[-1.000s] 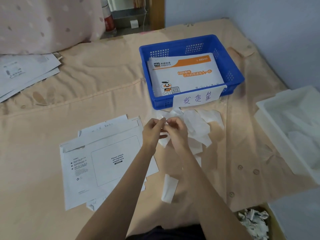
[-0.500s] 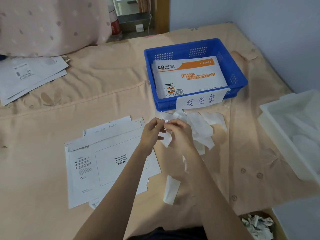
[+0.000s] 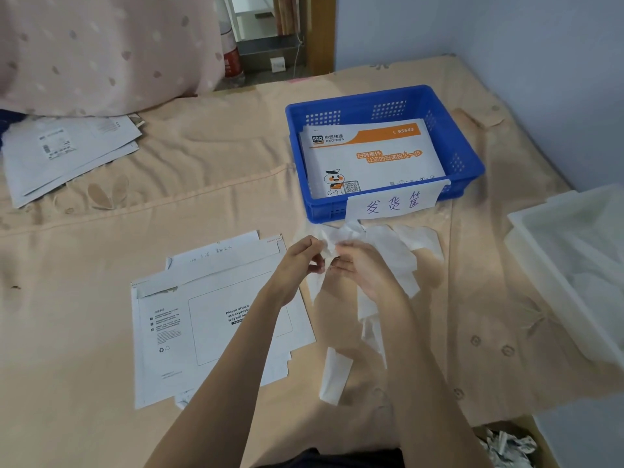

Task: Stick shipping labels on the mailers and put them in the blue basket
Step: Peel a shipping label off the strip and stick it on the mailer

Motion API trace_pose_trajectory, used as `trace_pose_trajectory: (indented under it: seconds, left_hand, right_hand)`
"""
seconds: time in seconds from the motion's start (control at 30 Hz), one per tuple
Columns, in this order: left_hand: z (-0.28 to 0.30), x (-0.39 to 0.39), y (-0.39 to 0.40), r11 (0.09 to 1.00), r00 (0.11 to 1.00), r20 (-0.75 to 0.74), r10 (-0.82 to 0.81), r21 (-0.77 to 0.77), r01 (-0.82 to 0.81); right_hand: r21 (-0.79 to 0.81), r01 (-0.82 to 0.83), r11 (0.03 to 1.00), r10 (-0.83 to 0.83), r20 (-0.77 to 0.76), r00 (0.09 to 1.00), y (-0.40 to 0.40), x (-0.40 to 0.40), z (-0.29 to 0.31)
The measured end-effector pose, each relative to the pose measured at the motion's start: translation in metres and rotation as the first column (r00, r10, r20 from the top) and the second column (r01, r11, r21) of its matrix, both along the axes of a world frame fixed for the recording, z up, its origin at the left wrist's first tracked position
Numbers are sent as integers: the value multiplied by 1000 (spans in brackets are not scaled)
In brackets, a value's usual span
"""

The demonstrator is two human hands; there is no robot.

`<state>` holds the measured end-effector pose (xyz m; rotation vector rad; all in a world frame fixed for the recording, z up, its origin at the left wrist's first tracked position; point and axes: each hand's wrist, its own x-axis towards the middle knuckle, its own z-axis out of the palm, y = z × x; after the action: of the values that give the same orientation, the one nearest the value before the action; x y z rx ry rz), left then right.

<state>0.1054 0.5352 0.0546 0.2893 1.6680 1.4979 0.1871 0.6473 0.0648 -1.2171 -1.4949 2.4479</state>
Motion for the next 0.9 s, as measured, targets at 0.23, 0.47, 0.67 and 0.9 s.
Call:
trace_pose_trajectory:
  seconds: [0.23, 0.47, 0.67, 0.9]
  left_hand:
    - [7, 0, 5, 997, 998, -62, 30, -65, -34]
    - [1, 4, 13, 970, 931, -344, 123, -157, -186]
    - [-1, 5, 16, 973, 859, -505, 78, -150, -177]
    - [2, 10, 23, 973, 911, -370, 183, -65, -222]
  right_hand:
    - [512, -43, 858, 0, 83, 997, -17, -17, 5]
    - [593, -21, 805, 0, 35, 999, -25, -17, 0]
    - [605, 12, 796, -57, 55, 997, -24, -18, -1]
    - [425, 147, 893, -226, 140, 964, -19, -24, -4]
